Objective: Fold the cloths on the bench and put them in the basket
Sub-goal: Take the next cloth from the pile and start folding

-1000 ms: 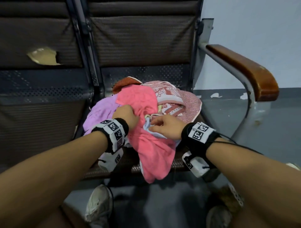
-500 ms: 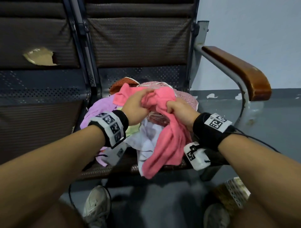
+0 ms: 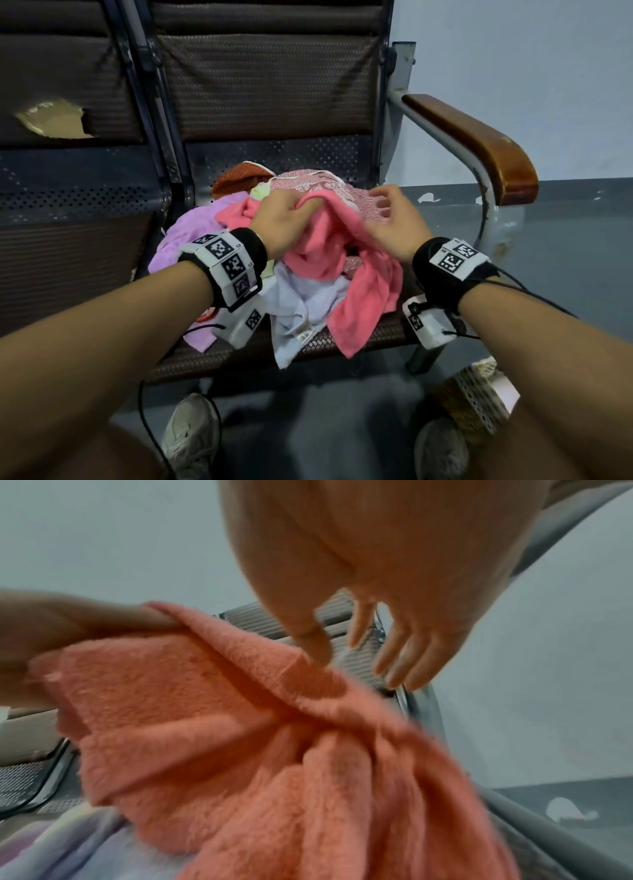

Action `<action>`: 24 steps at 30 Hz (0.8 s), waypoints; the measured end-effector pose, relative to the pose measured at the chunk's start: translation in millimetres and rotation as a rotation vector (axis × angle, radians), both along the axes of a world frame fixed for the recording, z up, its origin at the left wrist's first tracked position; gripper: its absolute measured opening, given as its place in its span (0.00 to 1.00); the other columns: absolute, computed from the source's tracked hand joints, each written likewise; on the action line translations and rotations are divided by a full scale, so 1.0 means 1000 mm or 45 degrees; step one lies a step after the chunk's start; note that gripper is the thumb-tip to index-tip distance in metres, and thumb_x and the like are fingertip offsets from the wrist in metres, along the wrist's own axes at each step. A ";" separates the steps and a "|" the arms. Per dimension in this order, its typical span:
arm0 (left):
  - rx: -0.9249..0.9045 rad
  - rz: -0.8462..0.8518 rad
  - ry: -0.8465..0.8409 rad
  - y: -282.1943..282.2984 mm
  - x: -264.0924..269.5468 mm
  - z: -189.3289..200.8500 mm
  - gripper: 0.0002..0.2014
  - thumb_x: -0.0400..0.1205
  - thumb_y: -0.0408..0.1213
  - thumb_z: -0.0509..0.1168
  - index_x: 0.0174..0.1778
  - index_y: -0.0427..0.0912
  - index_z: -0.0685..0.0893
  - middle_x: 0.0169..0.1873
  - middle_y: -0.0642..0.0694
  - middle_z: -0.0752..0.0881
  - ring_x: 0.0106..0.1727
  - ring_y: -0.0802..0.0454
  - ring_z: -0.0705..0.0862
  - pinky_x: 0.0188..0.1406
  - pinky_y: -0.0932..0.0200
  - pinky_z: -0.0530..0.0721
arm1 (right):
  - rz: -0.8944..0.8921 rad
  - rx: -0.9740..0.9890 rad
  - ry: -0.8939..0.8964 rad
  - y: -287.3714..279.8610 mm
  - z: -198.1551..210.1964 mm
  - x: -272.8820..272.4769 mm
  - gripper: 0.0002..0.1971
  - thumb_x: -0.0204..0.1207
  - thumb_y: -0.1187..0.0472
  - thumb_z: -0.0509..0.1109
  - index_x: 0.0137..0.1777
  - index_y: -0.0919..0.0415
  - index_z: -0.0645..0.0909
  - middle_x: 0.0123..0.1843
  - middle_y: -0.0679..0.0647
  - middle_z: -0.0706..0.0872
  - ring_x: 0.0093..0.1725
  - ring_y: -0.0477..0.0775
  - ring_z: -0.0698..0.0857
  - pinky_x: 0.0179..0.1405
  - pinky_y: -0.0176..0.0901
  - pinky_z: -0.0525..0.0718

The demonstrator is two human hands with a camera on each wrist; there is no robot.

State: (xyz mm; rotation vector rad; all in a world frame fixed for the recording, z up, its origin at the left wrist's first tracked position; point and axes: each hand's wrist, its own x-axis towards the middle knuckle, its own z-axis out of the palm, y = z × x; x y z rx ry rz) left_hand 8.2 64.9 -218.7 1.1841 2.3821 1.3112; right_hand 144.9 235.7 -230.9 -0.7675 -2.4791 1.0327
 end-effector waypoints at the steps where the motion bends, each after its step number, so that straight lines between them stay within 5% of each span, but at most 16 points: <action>1: 0.005 -0.023 -0.038 0.003 0.006 0.002 0.24 0.87 0.47 0.62 0.30 0.32 0.82 0.24 0.47 0.78 0.26 0.54 0.72 0.29 0.57 0.70 | 0.172 -0.009 -0.018 -0.008 0.002 0.000 0.27 0.70 0.59 0.77 0.69 0.54 0.75 0.64 0.54 0.82 0.63 0.55 0.83 0.63 0.47 0.81; 3: 0.007 -0.083 -0.106 0.006 0.013 0.004 0.30 0.88 0.52 0.60 0.33 0.27 0.83 0.25 0.43 0.78 0.27 0.52 0.72 0.30 0.57 0.70 | 0.356 0.071 -0.096 -0.022 0.002 -0.002 0.18 0.68 0.58 0.79 0.57 0.54 0.81 0.52 0.52 0.88 0.53 0.55 0.86 0.54 0.51 0.85; 5: -0.013 -0.176 -0.117 0.005 0.012 0.007 0.25 0.85 0.55 0.64 0.36 0.36 0.88 0.26 0.47 0.85 0.26 0.55 0.77 0.30 0.60 0.74 | 0.319 0.122 -0.086 -0.027 0.007 -0.004 0.04 0.74 0.60 0.74 0.41 0.53 0.82 0.38 0.51 0.88 0.42 0.56 0.87 0.48 0.56 0.86; 7: -0.135 -0.233 0.016 0.002 0.003 0.006 0.12 0.77 0.53 0.74 0.42 0.46 0.88 0.33 0.52 0.89 0.34 0.55 0.86 0.33 0.60 0.79 | 0.224 0.179 -0.022 -0.021 0.009 -0.006 0.11 0.80 0.59 0.70 0.34 0.54 0.80 0.33 0.51 0.85 0.38 0.57 0.84 0.45 0.55 0.84; 10: -0.398 -0.045 0.319 -0.009 -0.017 -0.004 0.12 0.72 0.42 0.74 0.38 0.53 0.75 0.32 0.55 0.83 0.39 0.47 0.86 0.35 0.57 0.78 | 0.095 0.171 0.145 -0.009 0.016 -0.004 0.14 0.77 0.51 0.76 0.38 0.60 0.82 0.36 0.56 0.86 0.40 0.58 0.84 0.42 0.52 0.81; 12: -0.358 0.119 0.255 -0.018 -0.028 -0.011 0.09 0.73 0.41 0.70 0.38 0.50 0.74 0.30 0.52 0.84 0.36 0.44 0.85 0.37 0.51 0.84 | 0.104 0.127 0.129 0.000 0.016 -0.001 0.19 0.69 0.47 0.82 0.42 0.60 0.80 0.38 0.54 0.86 0.40 0.54 0.83 0.41 0.49 0.79; 15: -0.248 0.241 0.174 -0.025 -0.042 -0.015 0.08 0.71 0.38 0.72 0.36 0.47 0.77 0.27 0.52 0.84 0.31 0.49 0.82 0.31 0.57 0.79 | 0.155 0.210 -0.062 0.010 0.009 0.006 0.18 0.66 0.53 0.83 0.46 0.56 0.77 0.38 0.49 0.84 0.40 0.54 0.83 0.41 0.47 0.79; 18: -0.422 0.330 0.215 -0.028 -0.052 -0.013 0.10 0.72 0.41 0.73 0.30 0.45 0.79 0.26 0.51 0.82 0.31 0.49 0.82 0.29 0.56 0.74 | 0.071 0.309 -0.074 0.017 0.004 0.010 0.10 0.72 0.53 0.79 0.40 0.53 0.80 0.37 0.51 0.86 0.42 0.59 0.85 0.42 0.48 0.81; 20: -0.548 0.389 0.262 -0.030 -0.055 -0.013 0.11 0.74 0.43 0.73 0.29 0.45 0.81 0.28 0.47 0.84 0.33 0.44 0.82 0.33 0.56 0.75 | -0.030 0.304 -0.004 0.020 0.005 0.008 0.13 0.72 0.49 0.78 0.34 0.52 0.80 0.31 0.48 0.84 0.37 0.56 0.83 0.38 0.46 0.77; 24: -0.367 0.175 -0.046 -0.026 -0.052 -0.011 0.18 0.67 0.49 0.83 0.31 0.46 0.81 0.27 0.49 0.85 0.28 0.52 0.83 0.28 0.59 0.80 | -0.088 0.302 0.155 0.017 0.010 0.000 0.18 0.72 0.40 0.76 0.33 0.51 0.77 0.29 0.47 0.81 0.32 0.47 0.79 0.33 0.47 0.74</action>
